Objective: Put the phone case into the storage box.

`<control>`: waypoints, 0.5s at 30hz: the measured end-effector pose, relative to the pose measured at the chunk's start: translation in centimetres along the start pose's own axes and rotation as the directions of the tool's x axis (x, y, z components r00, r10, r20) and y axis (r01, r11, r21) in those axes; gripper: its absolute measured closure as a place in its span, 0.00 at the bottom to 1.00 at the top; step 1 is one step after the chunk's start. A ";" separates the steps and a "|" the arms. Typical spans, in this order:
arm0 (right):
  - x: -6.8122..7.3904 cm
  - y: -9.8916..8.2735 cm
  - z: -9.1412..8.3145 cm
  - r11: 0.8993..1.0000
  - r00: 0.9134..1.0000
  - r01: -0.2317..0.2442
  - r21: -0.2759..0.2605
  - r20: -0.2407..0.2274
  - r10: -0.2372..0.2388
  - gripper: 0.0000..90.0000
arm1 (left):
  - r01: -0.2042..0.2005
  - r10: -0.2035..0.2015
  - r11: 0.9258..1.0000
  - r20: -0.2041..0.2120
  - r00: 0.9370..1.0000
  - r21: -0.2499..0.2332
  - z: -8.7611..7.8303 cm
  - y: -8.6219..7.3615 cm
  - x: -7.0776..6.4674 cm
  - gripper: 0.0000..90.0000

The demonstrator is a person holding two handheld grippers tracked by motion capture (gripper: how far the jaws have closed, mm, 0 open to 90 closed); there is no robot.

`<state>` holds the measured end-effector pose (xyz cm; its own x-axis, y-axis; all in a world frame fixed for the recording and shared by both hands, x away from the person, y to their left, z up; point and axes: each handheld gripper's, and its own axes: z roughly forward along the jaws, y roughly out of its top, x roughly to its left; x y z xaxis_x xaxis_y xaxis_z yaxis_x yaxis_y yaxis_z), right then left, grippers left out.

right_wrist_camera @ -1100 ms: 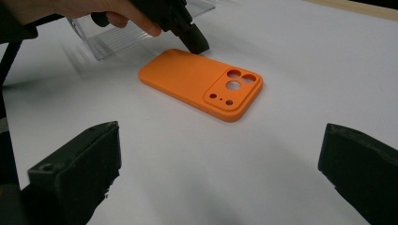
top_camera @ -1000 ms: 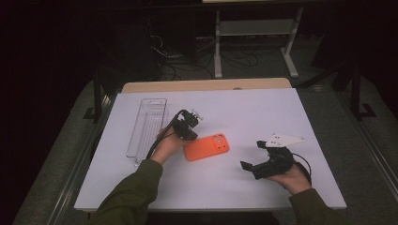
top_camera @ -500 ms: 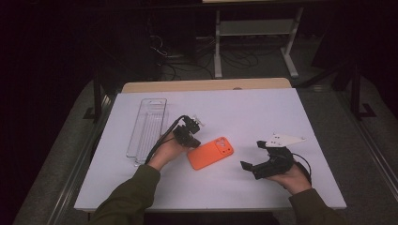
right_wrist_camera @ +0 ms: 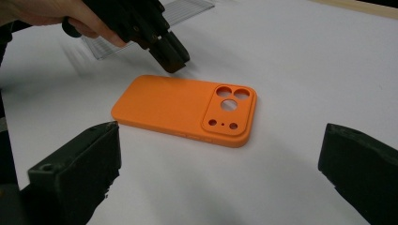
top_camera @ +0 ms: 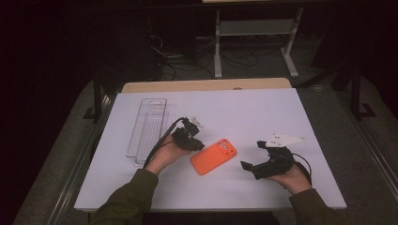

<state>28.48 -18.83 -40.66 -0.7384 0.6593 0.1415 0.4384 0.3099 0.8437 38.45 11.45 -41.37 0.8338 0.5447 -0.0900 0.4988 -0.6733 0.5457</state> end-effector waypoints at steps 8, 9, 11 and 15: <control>0.0 0.0 0.0 1.000 1.000 0.001 0.003 0.001 -0.001 0.00 | 0.018 -0.006 0.989 0.079 0.997 -0.147 -2.6 -1.4 0.3 0.56; 0.0 0.0 0.0 1.000 1.000 0.001 0.003 0.001 -0.001 0.00 | 0.029 -0.014 0.985 0.087 0.996 -0.171 -2.9 -1.6 0.2 0.55; 0.0 0.0 0.0 1.000 1.000 0.002 0.004 0.001 -0.002 0.00 | 0.020 -0.003 0.980 0.087 0.996 -0.196 -3.6 -1.8 0.1 0.52; 0.0 0.0 0.0 1.000 1.000 0.003 0.003 0.001 -0.003 0.00 | -0.005 0.031 0.970 0.103 0.994 -0.241 -5.1 -2.2 0.2 0.47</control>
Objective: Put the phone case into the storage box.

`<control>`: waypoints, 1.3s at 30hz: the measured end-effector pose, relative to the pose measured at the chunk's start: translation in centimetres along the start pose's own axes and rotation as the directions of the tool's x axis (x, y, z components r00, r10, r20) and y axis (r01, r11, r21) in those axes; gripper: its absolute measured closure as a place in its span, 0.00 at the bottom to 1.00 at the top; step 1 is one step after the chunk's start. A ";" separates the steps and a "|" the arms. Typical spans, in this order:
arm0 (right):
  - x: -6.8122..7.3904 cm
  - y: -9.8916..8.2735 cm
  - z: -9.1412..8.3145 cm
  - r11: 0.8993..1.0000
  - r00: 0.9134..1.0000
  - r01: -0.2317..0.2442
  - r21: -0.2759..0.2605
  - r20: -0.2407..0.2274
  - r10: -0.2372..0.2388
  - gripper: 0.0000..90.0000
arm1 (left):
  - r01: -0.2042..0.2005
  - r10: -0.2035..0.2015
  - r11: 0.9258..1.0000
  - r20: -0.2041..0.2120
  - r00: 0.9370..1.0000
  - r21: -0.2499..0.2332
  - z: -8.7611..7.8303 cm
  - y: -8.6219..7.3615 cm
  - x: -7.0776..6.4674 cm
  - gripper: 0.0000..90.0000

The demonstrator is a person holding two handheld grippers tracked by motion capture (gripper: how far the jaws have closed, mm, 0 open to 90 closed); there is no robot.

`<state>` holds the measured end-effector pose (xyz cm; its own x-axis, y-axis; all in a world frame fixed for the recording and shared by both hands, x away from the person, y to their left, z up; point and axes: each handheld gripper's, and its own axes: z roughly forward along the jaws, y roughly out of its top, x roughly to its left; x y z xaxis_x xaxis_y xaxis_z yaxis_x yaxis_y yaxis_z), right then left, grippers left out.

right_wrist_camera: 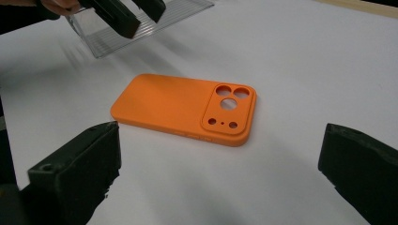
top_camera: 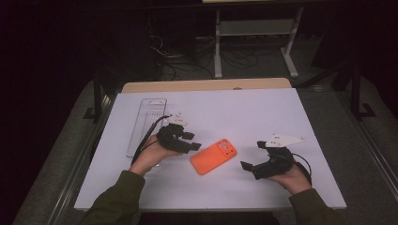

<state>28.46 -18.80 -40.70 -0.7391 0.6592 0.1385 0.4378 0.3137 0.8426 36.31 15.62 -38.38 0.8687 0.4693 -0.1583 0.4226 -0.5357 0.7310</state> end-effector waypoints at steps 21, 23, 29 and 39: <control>-0.1 -0.1 0.0 1.000 1.000 -0.004 -0.002 0.000 0.004 0.00 | -0.049 0.047 0.975 -0.012 0.999 -0.216 -5.5 -4.0 -0.6 0.06; -0.1 -0.1 0.0 1.000 1.000 -0.002 -0.001 -0.002 0.002 0.00 | -0.053 0.050 0.972 -0.018 0.999 -0.227 -5.9 -4.6 -0.6 0.02; 0.0 -0.2 0.0 1.000 1.000 -0.004 -0.005 -0.008 0.004 0.00 | -0.046 0.042 0.968 -0.024 0.999 -0.245 -6.6 -6.0 -0.6 0.00; 0.0 -0.4 0.2 1.000 1.000 -0.001 0.006 -0.008 0.001 0.00 | -0.047 0.041 0.967 -0.029 0.999 -0.250 -6.1 -6.4 -1.0 0.00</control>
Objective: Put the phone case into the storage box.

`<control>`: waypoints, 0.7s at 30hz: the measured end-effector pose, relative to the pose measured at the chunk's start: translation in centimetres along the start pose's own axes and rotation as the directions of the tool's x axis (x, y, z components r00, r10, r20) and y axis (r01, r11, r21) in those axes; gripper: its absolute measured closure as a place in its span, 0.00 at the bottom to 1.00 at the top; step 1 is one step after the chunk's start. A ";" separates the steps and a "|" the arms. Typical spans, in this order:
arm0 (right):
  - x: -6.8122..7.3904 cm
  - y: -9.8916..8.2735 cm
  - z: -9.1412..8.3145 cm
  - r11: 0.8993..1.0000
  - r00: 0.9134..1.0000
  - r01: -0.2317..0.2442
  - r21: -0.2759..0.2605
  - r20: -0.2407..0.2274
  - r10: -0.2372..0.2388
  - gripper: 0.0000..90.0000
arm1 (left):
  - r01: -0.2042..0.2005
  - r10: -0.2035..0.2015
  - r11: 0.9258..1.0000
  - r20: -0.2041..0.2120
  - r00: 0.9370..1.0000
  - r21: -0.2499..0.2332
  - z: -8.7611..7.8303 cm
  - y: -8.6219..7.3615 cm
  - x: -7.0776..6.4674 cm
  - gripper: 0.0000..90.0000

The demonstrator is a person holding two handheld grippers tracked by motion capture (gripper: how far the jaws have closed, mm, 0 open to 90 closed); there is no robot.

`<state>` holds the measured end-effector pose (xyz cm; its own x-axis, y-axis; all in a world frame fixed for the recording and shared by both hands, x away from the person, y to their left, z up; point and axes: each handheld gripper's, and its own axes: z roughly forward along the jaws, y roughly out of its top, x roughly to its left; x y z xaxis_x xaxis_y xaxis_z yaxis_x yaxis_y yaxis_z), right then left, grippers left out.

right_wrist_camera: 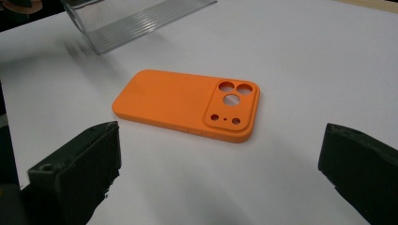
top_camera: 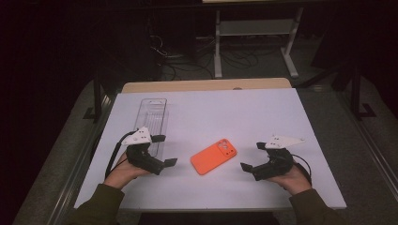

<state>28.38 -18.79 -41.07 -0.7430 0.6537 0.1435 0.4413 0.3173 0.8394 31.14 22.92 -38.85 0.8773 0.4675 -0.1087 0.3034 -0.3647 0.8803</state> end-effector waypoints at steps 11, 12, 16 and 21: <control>0.0 0.0 0.0 1.000 1.000 0.000 0.001 0.000 0.000 0.00 | 0.009 -0.009 1.000 0.015 1.000 0.022 1.1 0.7 -0.4 0.00; 0.0 0.0 0.0 1.000 1.000 0.000 0.003 0.001 0.000 0.00 | 0.019 -0.019 1.000 0.017 1.000 0.013 1.2 0.7 -0.5 0.00; 0.0 0.0 0.0 1.000 1.000 0.001 0.000 0.001 -0.001 0.00 | 0.009 -0.009 1.000 0.017 1.000 0.017 1.4 1.0 -0.5 0.00; 0.0 0.0 0.0 1.000 1.000 0.000 0.000 0.000 0.000 0.00 | 0.016 -0.016 1.000 0.015 1.000 0.006 1.4 1.1 -0.4 0.00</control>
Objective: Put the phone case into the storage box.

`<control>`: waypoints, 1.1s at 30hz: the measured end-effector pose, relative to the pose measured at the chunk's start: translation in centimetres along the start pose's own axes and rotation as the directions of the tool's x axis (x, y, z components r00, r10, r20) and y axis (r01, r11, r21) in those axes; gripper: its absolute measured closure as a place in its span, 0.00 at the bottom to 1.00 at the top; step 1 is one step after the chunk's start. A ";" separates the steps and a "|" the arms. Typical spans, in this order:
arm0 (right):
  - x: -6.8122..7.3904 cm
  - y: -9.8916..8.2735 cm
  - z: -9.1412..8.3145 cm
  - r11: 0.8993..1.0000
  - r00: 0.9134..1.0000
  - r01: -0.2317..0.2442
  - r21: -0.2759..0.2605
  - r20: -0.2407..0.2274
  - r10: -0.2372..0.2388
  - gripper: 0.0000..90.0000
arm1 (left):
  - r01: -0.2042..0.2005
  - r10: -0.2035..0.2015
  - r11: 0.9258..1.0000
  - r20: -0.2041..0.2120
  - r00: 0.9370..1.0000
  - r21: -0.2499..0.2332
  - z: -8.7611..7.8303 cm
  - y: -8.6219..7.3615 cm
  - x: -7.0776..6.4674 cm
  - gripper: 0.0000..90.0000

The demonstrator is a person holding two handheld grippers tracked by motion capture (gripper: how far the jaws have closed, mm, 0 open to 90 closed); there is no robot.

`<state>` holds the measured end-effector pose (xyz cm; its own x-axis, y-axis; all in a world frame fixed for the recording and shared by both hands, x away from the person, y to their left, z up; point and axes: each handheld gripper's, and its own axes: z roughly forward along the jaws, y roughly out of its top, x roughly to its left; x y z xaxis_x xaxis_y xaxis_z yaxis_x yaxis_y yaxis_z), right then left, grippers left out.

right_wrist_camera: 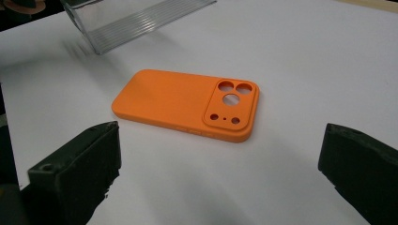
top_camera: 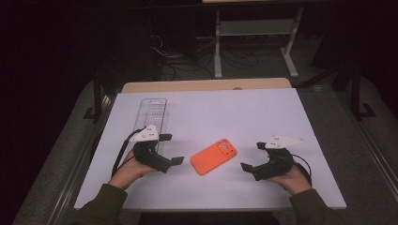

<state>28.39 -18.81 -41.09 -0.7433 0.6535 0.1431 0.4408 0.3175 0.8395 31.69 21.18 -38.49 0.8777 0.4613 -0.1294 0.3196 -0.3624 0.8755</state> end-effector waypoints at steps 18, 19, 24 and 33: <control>0.0 0.0 0.0 1.000 1.000 -0.001 0.000 0.000 0.001 0.00 | 0.006 -0.006 1.000 -0.006 1.000 0.003 1.0 0.9 0.0 0.00; 0.0 0.0 0.0 1.000 1.000 -0.004 0.002 -0.001 0.004 0.00 | -0.003 0.003 1.000 -0.003 1.000 0.004 1.1 1.0 0.0 0.00; 0.0 0.0 0.0 1.000 1.000 -0.003 0.001 -0.003 0.003 0.00 | 0.000 0.000 1.000 0.001 1.000 0.007 1.5 1.3 -0.2 0.00; 0.0 0.0 -0.1 1.000 1.000 -0.002 -0.002 -0.001 0.002 0.00 | 0.005 -0.005 1.000 -0.015 1.000 0.014 2.0 1.9 -0.5 0.00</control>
<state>28.39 -18.88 -41.08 -0.7428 0.6535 0.1453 0.4412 0.3146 0.8405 32.60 18.69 -37.70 0.8707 0.4751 -0.1271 0.3292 -0.3709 0.8684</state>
